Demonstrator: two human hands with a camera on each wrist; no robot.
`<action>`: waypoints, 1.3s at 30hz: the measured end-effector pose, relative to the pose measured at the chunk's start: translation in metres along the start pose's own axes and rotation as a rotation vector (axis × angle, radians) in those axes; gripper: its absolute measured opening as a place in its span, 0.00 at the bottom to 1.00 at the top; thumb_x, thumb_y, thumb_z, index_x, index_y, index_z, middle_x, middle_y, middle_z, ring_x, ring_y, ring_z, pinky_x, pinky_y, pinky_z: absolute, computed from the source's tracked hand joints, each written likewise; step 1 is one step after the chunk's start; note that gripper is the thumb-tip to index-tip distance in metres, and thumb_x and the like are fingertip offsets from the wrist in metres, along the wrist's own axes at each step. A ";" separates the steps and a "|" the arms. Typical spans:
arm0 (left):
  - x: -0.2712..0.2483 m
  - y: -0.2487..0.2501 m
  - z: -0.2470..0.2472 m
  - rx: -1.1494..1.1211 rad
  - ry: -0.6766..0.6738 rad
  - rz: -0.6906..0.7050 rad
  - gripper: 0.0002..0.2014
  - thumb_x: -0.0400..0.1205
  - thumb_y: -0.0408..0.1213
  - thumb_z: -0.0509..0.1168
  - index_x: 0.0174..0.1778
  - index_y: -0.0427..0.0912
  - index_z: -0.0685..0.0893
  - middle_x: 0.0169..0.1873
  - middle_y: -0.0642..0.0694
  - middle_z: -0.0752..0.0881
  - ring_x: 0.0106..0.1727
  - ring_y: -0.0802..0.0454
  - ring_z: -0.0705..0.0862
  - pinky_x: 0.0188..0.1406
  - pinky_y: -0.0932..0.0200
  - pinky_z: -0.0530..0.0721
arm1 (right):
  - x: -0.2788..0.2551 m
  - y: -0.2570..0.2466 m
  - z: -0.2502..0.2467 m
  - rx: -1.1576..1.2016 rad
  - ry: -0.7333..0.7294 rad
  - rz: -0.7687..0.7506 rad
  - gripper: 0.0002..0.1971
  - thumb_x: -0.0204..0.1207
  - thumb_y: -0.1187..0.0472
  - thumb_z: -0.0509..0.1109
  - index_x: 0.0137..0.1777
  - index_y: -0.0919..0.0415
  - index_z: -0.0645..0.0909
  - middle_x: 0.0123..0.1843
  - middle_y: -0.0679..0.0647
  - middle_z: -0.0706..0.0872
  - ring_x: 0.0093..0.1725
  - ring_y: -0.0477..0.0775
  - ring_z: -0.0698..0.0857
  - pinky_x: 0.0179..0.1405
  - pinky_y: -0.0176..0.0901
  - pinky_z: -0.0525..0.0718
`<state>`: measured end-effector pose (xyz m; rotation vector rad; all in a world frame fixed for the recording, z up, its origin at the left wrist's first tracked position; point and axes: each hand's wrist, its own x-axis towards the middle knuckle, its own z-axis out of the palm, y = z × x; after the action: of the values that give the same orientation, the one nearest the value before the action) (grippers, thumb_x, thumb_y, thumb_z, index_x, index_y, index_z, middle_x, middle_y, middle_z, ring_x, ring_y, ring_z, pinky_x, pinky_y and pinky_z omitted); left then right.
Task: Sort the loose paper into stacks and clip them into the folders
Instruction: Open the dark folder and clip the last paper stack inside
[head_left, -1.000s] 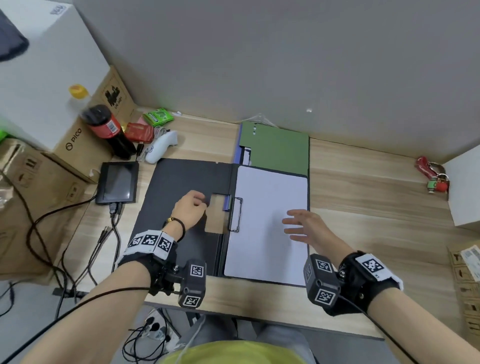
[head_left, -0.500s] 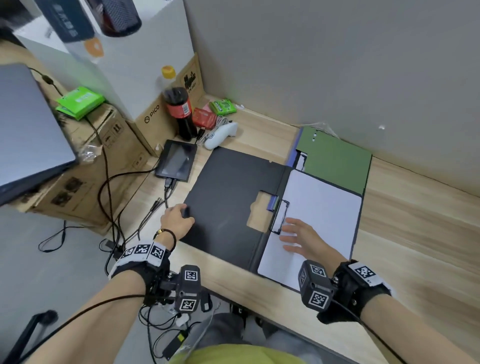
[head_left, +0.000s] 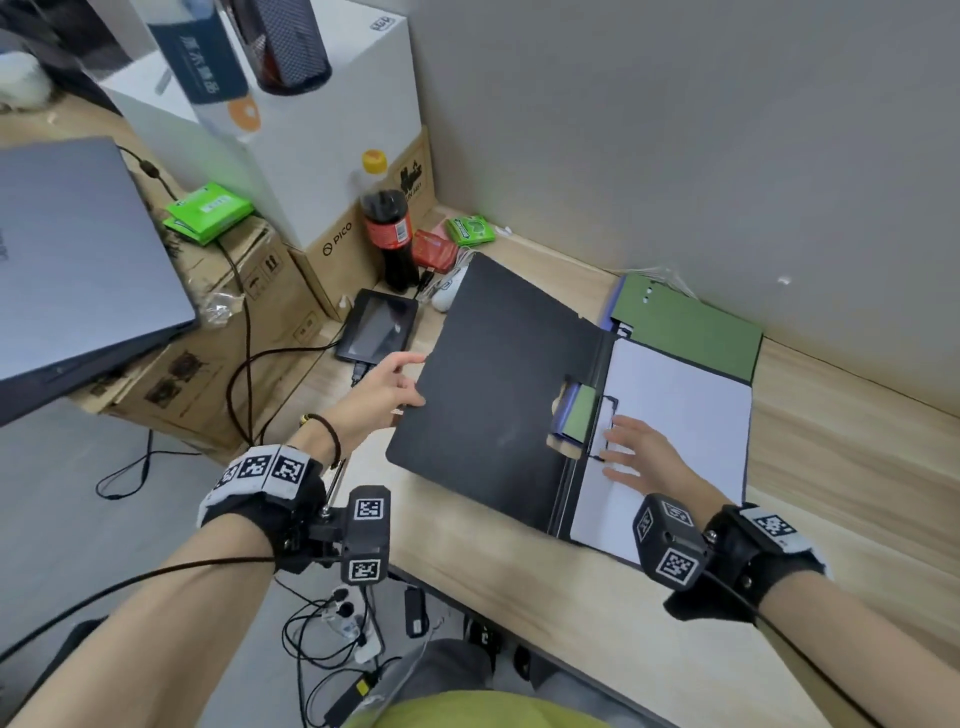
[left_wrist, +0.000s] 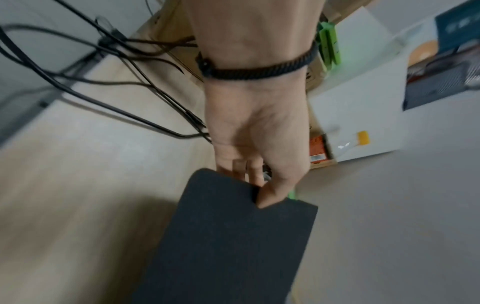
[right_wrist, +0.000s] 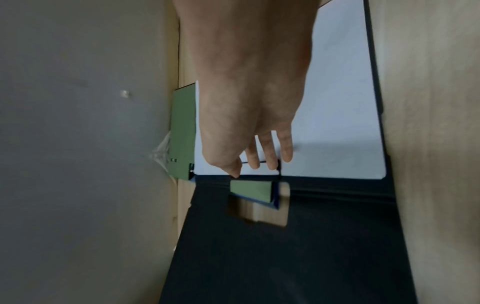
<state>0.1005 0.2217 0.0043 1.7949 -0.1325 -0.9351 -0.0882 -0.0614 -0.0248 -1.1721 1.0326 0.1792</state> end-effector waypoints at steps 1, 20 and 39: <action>-0.002 0.014 0.005 -0.039 -0.058 0.038 0.25 0.79 0.23 0.62 0.66 0.54 0.76 0.37 0.47 0.73 0.42 0.53 0.76 0.41 0.59 0.79 | -0.005 -0.009 0.005 0.024 -0.022 -0.009 0.13 0.83 0.61 0.63 0.66 0.55 0.76 0.62 0.56 0.81 0.53 0.56 0.84 0.55 0.53 0.84; 0.003 0.099 0.200 -0.010 -0.764 0.039 0.20 0.83 0.46 0.63 0.72 0.57 0.75 0.67 0.56 0.83 0.69 0.55 0.81 0.67 0.50 0.80 | -0.107 -0.023 -0.078 0.118 -0.030 -0.314 0.17 0.85 0.47 0.56 0.69 0.47 0.78 0.57 0.48 0.85 0.49 0.50 0.85 0.48 0.54 0.87; 0.020 -0.022 0.190 0.083 -0.282 -0.310 0.16 0.84 0.23 0.56 0.65 0.40 0.73 0.60 0.39 0.82 0.53 0.46 0.83 0.40 0.59 0.83 | -0.058 0.113 -0.117 0.236 0.319 0.155 0.07 0.80 0.64 0.61 0.54 0.52 0.72 0.49 0.54 0.79 0.51 0.54 0.78 0.53 0.45 0.72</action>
<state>-0.0163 0.0787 -0.0504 1.7812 -0.0715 -1.4218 -0.2554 -0.0867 -0.0595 -0.9230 1.3869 -0.0103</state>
